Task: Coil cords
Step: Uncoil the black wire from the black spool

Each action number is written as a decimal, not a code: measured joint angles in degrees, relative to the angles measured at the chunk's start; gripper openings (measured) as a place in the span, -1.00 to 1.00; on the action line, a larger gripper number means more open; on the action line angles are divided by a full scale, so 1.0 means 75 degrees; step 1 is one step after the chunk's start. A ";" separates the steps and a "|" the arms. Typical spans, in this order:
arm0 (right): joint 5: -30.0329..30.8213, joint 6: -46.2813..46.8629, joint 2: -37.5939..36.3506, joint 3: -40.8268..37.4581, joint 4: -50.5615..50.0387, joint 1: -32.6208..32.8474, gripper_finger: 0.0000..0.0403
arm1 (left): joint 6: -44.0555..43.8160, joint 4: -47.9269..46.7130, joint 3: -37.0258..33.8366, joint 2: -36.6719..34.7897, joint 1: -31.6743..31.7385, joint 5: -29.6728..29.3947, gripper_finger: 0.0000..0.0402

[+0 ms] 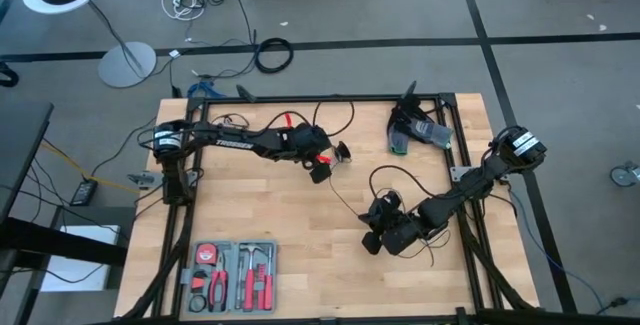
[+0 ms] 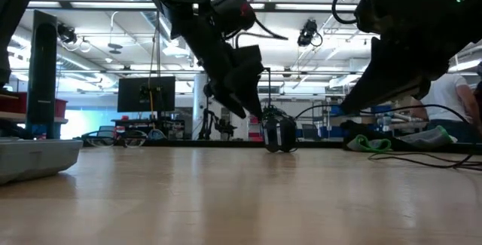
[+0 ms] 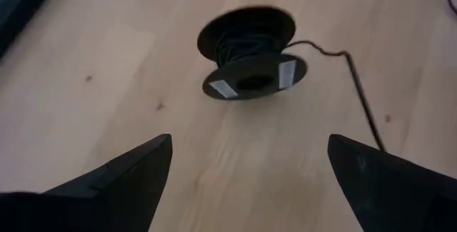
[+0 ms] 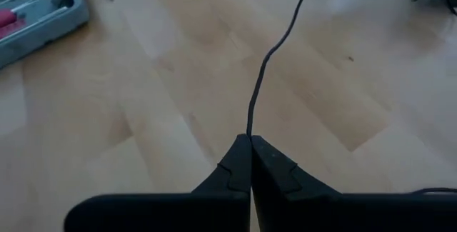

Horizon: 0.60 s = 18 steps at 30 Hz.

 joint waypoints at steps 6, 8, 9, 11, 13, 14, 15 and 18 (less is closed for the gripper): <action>-0.0054 0.0125 0.0000 0.0000 -0.0003 0.0233 -1.00 | -0.0021 0.1247 -0.0950 -0.0557 -0.0267 -0.0591 0.89; -0.0054 0.0195 0.0000 0.0000 -0.0005 0.0302 -1.00 | -0.0051 0.1880 -0.1539 -0.0871 -0.0296 -0.0540 0.89; -0.0052 0.0208 0.0000 0.0000 -0.0037 0.0328 -1.00 | -0.0136 0.2082 -0.1811 -0.1014 -0.0299 -0.0515 0.89; -0.0053 0.0209 0.0000 0.0000 -0.0033 0.0377 -1.00 | -0.0233 0.2589 -0.2260 -0.1216 -0.0302 -0.0500 0.89; -0.0052 0.0197 0.0000 0.0000 -0.0046 0.0384 -1.00 | -0.0236 0.2800 -0.2584 -0.1333 -0.0299 -0.0496 0.89; -0.0053 0.0192 0.0000 0.0000 -0.0057 0.0383 -1.00 | -0.0241 0.2932 -0.2654 -0.1345 -0.0299 -0.0494 0.89; -0.0051 0.0165 0.0000 0.0000 -0.0093 0.0381 -1.00 | -0.0239 0.3025 -0.2693 -0.1345 -0.0299 -0.0494 0.89; -0.0045 0.0162 0.0000 0.0000 -0.0156 0.0358 -0.99 | -0.0245 0.3034 -0.2709 -0.1345 -0.0302 -0.0493 0.89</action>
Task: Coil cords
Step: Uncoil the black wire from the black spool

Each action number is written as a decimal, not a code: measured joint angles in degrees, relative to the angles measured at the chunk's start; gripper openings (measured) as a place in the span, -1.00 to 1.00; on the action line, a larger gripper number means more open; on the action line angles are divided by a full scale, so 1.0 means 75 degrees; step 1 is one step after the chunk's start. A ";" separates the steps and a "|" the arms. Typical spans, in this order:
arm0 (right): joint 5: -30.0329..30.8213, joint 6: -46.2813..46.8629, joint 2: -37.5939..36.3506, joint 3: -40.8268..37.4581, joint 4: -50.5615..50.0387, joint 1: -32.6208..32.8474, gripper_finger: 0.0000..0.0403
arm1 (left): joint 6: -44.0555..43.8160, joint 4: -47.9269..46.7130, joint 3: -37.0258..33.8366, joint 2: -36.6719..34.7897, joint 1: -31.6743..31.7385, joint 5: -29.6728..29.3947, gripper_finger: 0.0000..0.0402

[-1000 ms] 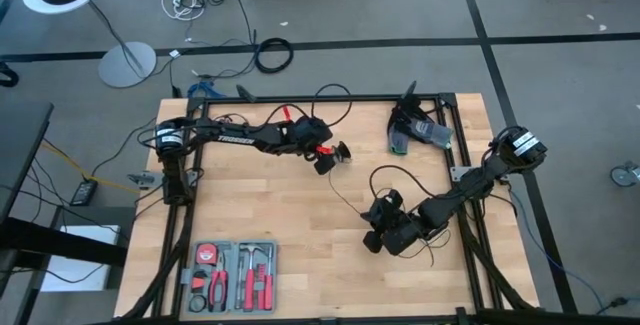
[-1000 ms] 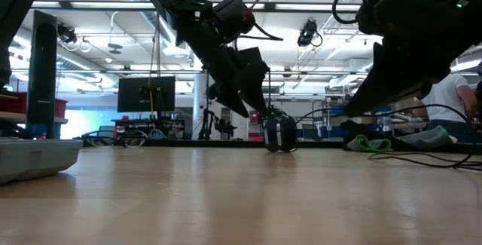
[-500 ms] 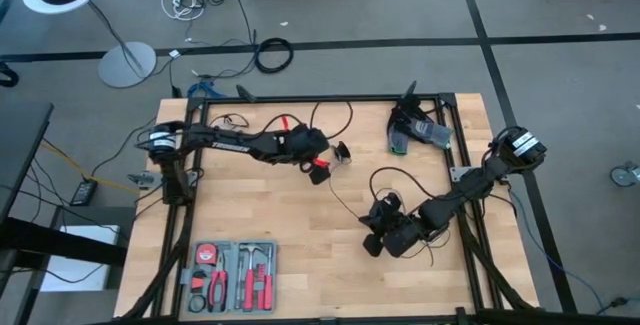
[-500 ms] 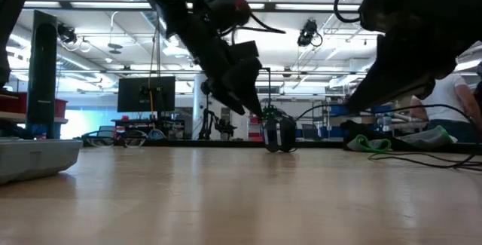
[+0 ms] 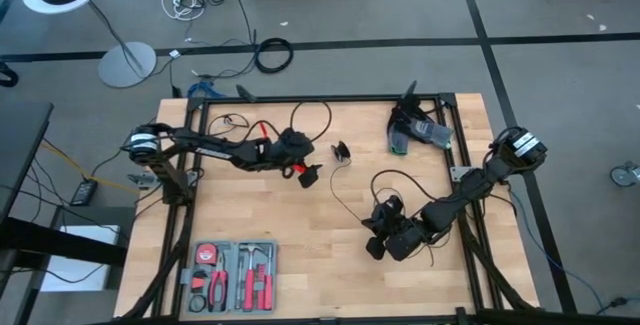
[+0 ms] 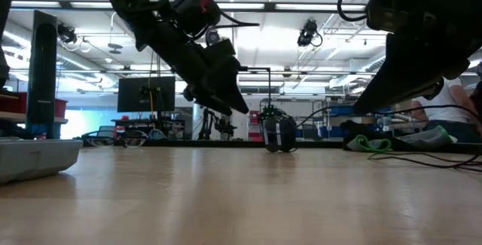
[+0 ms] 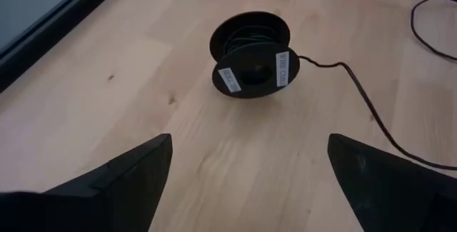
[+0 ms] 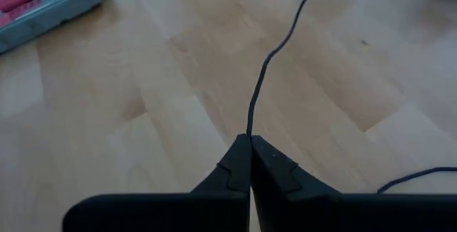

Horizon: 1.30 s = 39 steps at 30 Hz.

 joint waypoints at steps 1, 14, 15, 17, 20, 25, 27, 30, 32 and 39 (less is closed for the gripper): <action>0.0000 0.0001 0.0000 0.0000 -0.0003 -0.0012 -0.98 | 0.0000 0.0003 0.0000 0.0009 0.0000 0.0000 0.89; -0.1308 0.1258 -0.0028 0.0000 -0.0203 -0.0062 -0.55 | -0.0006 -0.0167 0.0000 0.0023 -0.0009 0.0443 0.89; -0.1323 0.1268 -0.0044 0.0000 -0.0214 -0.0065 -0.52 | -0.0003 -0.0184 0.0000 0.0023 -0.0009 0.0443 0.89; -0.1320 0.1265 -0.0091 0.0000 -0.0202 -0.0104 -0.49 | 0.0027 -0.0200 0.0000 0.0023 -0.0009 0.0441 0.89; -0.1317 0.1212 -0.0220 0.0000 -0.0254 -0.0246 -0.47 | 0.0030 -0.0196 0.0000 0.0026 -0.0009 0.0440 0.89; -0.1313 0.0981 -0.0643 0.0000 -0.0489 -0.0496 -0.49 | 0.0043 -0.0200 0.0000 0.0026 -0.0009 0.0437 0.89; -0.1333 0.0991 -0.0917 0.0000 -0.0575 -0.0528 -0.50 | 0.0045 -0.0219 0.0000 0.0028 -0.0009 0.0433 0.89; -0.1414 0.1003 -0.1352 0.0003 -0.0737 -0.0525 -0.52 | 0.0047 -0.0220 0.0000 0.0029 -0.0009 0.0428 0.89; -0.1381 0.0995 -0.1628 0.0003 -0.0971 -0.0519 -0.54 | 0.0050 -0.0226 0.0000 0.0032 -0.0009 0.0425 0.89; 0.0285 0.0521 -0.1719 0.0003 -0.1560 -0.1225 -0.65 | 0.0052 -0.0136 0.0000 0.0032 -0.0009 0.0413 0.89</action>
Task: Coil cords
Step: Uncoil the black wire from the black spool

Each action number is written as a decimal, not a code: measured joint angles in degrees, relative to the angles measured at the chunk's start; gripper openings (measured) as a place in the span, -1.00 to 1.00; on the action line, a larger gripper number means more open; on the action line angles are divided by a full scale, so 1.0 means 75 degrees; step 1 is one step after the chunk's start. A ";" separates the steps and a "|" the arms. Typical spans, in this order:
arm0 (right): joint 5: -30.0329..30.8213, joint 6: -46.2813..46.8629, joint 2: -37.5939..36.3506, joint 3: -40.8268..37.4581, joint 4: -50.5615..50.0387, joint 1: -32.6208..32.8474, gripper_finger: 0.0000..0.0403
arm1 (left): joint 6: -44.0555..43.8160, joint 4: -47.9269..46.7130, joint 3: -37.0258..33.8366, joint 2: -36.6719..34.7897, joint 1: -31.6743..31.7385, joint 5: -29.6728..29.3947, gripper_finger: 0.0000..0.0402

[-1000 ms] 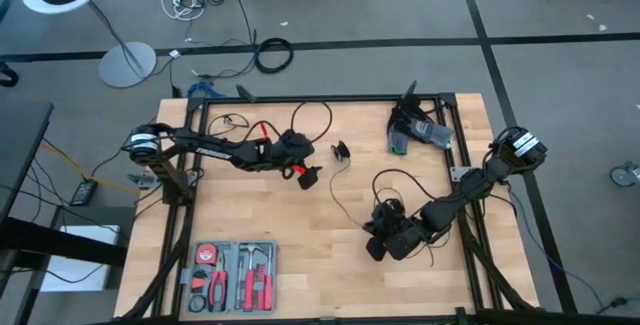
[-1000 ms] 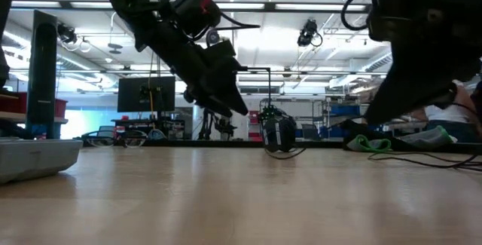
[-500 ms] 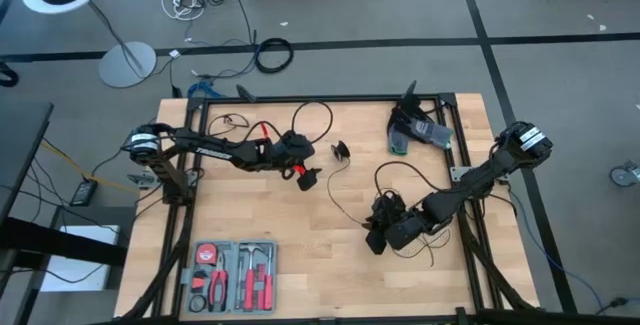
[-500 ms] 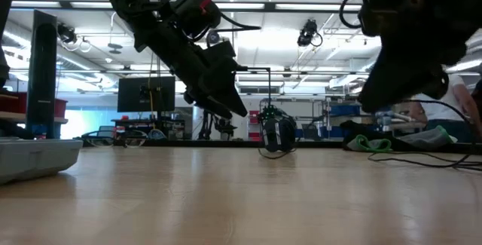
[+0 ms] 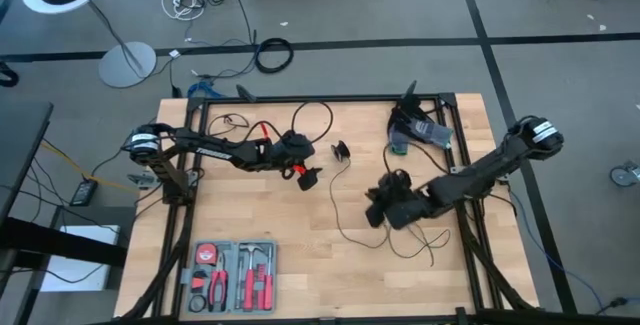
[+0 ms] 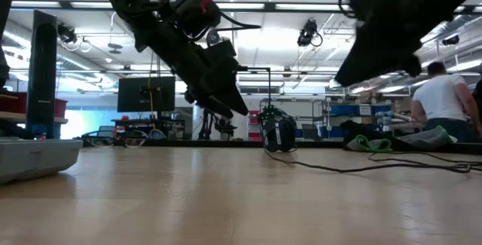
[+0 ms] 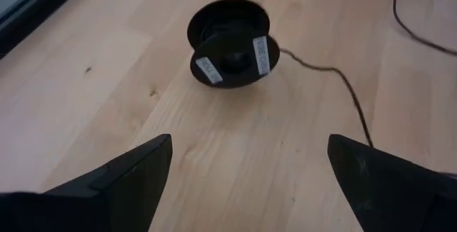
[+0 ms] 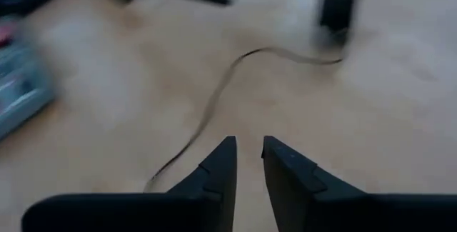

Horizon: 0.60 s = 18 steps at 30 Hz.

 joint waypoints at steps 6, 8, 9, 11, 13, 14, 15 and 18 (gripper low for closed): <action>-0.0299 0.0085 0.0597 0.0000 0.0179 -0.1496 -0.71 | 0.0000 0.0233 0.0000 0.0000 0.0000 -0.0008 0.89; -0.0429 -0.0106 0.0826 0.0000 0.0325 -0.1937 -0.71 | 0.0000 0.0246 0.0000 0.0003 0.0000 -0.0008 0.89; -0.0455 -0.0243 0.0932 0.0000 0.0481 -0.2133 -0.70 | 0.0000 0.0257 0.0000 0.0003 0.0000 -0.0008 0.89; -0.0462 -0.0677 0.1112 0.0000 0.0804 -0.2473 -0.69 | 0.0000 0.0245 0.0000 0.0003 0.0000 -0.0008 0.89; -0.0462 -0.1423 0.1241 0.0000 0.1302 -0.2767 -0.68 | -0.0001 0.0274 0.0000 0.0006 0.0000 -0.0008 0.89; -0.0463 -0.1796 0.1285 0.0000 0.1611 -0.2884 -0.66 | 0.0000 0.0299 0.0000 0.0006 0.0000 -0.0008 0.89; -0.0467 -0.2119 0.1325 0.0000 0.1965 -0.2987 -0.65 | -0.0001 0.0309 0.0000 0.0006 0.0000 -0.0008 0.89; -0.0483 -0.3058 0.1334 0.0005 0.2868 -0.3287 -0.57 | -0.0001 0.0334 0.0000 0.0006 0.0000 -0.0008 0.89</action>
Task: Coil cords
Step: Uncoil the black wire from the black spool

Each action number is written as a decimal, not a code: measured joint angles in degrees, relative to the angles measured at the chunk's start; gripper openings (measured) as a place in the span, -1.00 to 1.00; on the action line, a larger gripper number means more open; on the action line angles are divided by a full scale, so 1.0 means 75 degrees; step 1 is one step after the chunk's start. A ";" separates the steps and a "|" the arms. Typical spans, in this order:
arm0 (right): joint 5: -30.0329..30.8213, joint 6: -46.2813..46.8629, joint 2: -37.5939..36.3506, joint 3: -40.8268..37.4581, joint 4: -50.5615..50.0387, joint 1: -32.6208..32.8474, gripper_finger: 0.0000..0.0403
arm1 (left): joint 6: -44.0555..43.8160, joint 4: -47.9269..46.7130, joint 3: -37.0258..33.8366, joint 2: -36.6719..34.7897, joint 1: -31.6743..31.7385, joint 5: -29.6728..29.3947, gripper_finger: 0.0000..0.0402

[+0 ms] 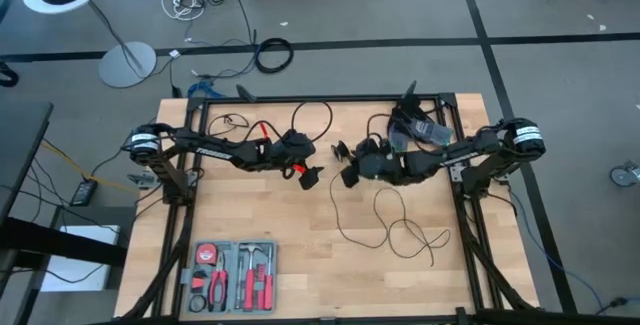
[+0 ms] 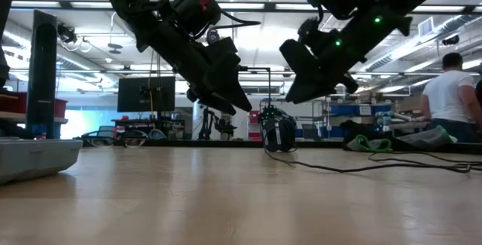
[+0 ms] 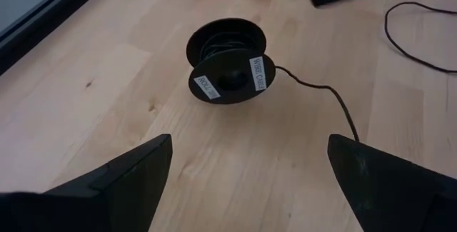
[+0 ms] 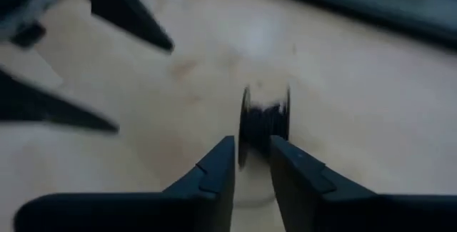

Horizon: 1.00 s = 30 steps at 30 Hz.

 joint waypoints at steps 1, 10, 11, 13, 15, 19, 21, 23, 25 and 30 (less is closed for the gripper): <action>-0.0003 -0.0231 -0.0003 0.0007 0.0142 -0.0119 -0.54 | 0.0001 -0.0001 0.0000 0.0000 0.0000 0.0000 0.89; -0.1168 -0.0309 0.0308 -0.0002 0.0489 -0.1228 -0.19 | 0.0001 0.0008 0.0000 0.0000 0.0000 -0.0003 0.89; -0.1433 -0.0270 0.0403 0.0001 0.0528 -0.1309 -0.17 | 0.0000 -0.0005 0.0000 0.0000 0.0000 -0.0003 0.89; -0.1828 -0.0274 0.0595 0.0001 0.0667 -0.1439 -0.13 | 0.0001 0.0003 0.0000 0.0000 0.0000 -0.0003 0.89; -0.1937 -0.0252 0.0761 -0.0001 0.0881 -0.1515 -0.12 | 0.0001 -0.0006 0.0000 0.0000 0.0000 -0.0003 0.89; -0.2002 -0.0194 0.1006 0.0001 0.1093 -0.1630 -0.20 | 0.0001 -0.0033 0.0000 0.0000 0.0000 -0.0003 0.89; -0.2118 -0.0193 0.1013 -0.0002 0.1088 -0.1707 -0.37 | 0.0001 -0.0045 0.0000 0.0000 0.0000 -0.0003 0.89; -0.2254 -0.0199 0.1011 -0.0002 0.1112 -0.1771 -0.62 | -0.0005 -0.0133 0.0000 0.0000 0.0000 0.0007 0.89; -0.2470 -0.0264 0.1011 -0.0002 0.1250 -0.1815 -0.88 | -0.0074 -0.0393 0.0000 -0.0017 0.0000 0.0144 0.89; -0.3577 0.0046 0.1011 -0.0005 0.1915 -0.1970 -0.97 | -0.0203 -0.1169 0.0000 -0.0448 0.0000 0.0233 0.89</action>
